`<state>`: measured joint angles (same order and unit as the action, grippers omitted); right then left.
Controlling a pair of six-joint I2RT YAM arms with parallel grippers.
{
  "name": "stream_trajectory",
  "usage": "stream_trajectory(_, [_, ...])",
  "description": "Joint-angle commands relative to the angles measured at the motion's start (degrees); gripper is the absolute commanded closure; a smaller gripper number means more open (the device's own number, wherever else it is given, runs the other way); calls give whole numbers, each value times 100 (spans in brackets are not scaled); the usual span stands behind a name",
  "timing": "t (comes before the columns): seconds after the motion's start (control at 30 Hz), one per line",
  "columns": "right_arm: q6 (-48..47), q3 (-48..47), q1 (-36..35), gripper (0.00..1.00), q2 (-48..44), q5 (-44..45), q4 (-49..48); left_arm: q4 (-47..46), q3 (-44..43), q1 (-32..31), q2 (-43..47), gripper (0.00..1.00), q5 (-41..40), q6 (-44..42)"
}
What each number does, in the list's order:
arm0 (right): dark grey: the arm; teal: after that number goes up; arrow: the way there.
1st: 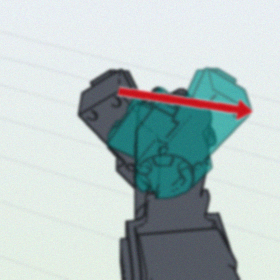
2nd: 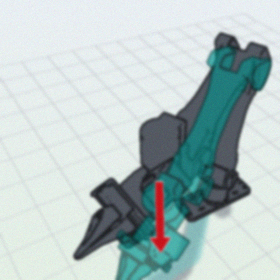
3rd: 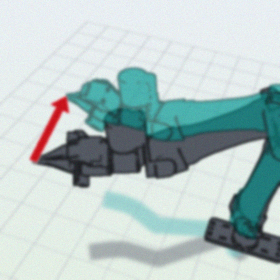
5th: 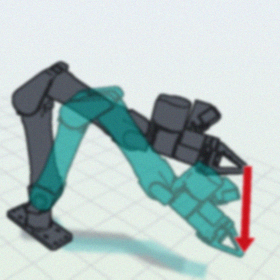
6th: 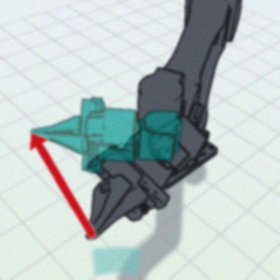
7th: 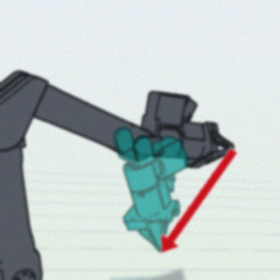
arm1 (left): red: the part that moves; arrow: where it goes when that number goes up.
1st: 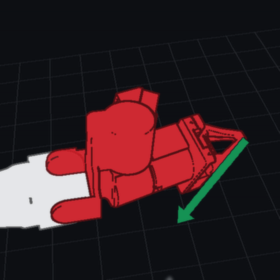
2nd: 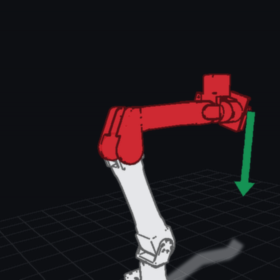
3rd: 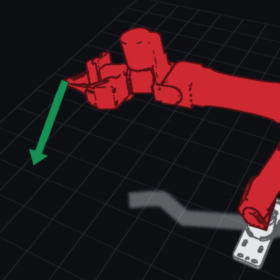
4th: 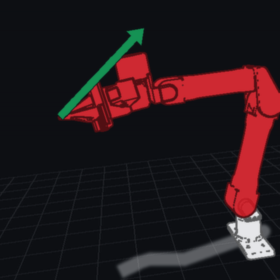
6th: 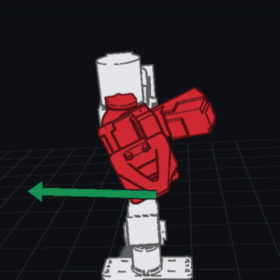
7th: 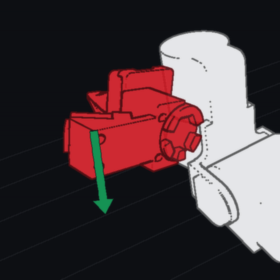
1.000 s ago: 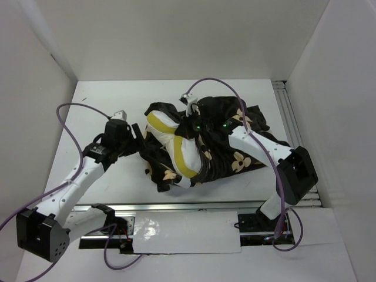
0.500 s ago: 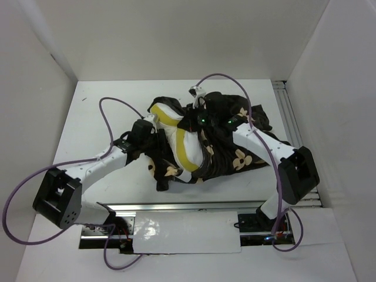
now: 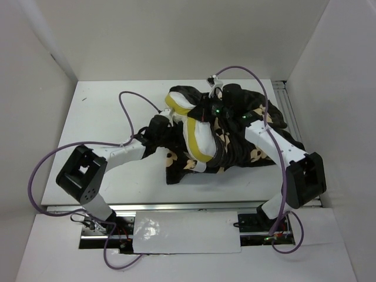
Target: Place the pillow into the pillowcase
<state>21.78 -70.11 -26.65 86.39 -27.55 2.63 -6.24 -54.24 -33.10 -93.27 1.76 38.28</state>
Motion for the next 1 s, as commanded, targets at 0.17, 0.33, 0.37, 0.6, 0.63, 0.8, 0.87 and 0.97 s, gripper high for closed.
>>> stream_trajectory(0.17, [995,-565,415,100,-746,-1068,-1687,-2305,579,-258,63,2,721,337])
stream_trajectory(0.33, [1862,-820,863,100,-913,-1700,-2248,-2559,943,-380,511,2,273,426])
stream_trajectory(0.37, [2013,-873,1012,100,-974,-1919,-2372,-2462,872,-468,512,2,107,373])
stream_trajectory(0.6, [2638,-926,1206,100,-1036,-2228,-2699,-2961,871,-645,512,1,-54,487])
stream_trajectory(0.63, [2569,-926,1206,100,-1036,-2228,-2698,-3075,941,-645,564,1,-53,487])
stream_trajectory(0.8, [2568,-681,1206,100,-1142,-2430,-2619,-3113,777,-645,644,1,-201,365])
stream_trajectory(0.87, [2515,-618,1206,100,-1203,-2430,-2619,-2524,390,-645,539,1,-386,364])
stream_trajectory(0.97, [2420,-557,1092,100,-1343,-2300,-2690,-1928,28,-645,284,1,-475,364])
